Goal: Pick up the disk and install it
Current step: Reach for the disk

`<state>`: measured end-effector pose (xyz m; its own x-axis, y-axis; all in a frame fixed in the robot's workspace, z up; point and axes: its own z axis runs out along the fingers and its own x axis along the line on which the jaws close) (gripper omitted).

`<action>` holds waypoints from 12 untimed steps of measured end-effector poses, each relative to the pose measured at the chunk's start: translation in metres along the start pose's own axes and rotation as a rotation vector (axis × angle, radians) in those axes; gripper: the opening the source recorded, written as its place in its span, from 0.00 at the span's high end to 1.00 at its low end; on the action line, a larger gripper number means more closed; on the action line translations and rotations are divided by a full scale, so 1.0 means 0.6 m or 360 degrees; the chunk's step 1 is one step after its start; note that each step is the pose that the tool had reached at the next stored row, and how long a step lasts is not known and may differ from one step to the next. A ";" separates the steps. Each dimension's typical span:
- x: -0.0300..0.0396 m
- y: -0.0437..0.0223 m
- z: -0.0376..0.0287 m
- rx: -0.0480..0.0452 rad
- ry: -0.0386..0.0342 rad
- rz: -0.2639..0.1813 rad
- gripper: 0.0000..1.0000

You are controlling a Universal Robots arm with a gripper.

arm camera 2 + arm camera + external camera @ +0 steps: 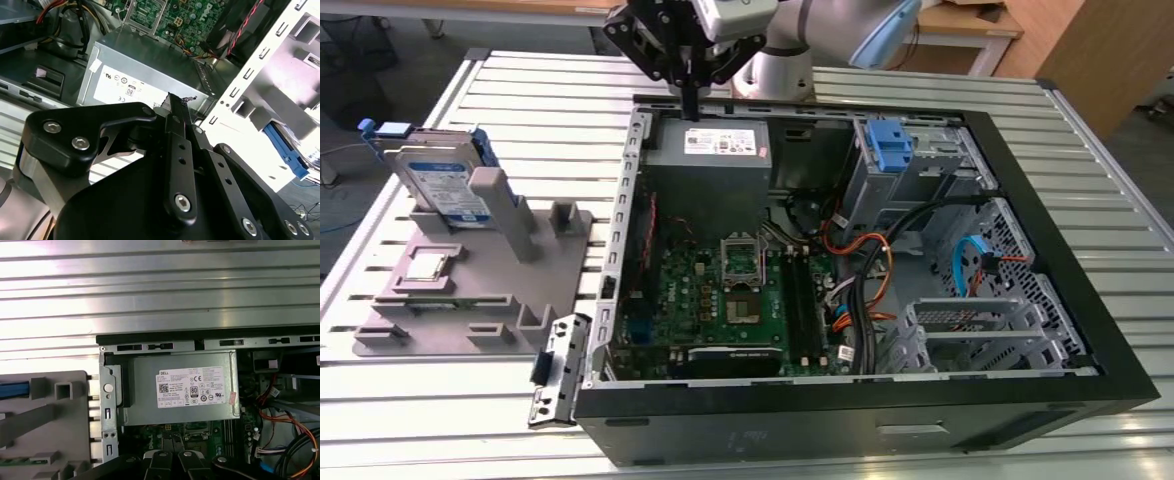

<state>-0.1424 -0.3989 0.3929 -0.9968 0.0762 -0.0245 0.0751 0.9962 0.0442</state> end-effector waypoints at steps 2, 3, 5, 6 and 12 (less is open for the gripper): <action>0.005 0.000 0.000 0.0000 0.0000 0.0000 0.89; 0.007 -0.001 0.000 0.0000 0.0000 0.0000 0.89; 0.011 -0.001 0.000 0.0000 0.0000 0.0000 0.89; 0.013 -0.001 0.000 0.0000 0.0000 0.0000 0.89; 0.024 -0.002 0.000 0.0000 -0.0001 0.0000 0.89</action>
<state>-0.1571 -0.3989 0.3926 -0.9968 0.0762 -0.0251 0.0751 0.9962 0.0444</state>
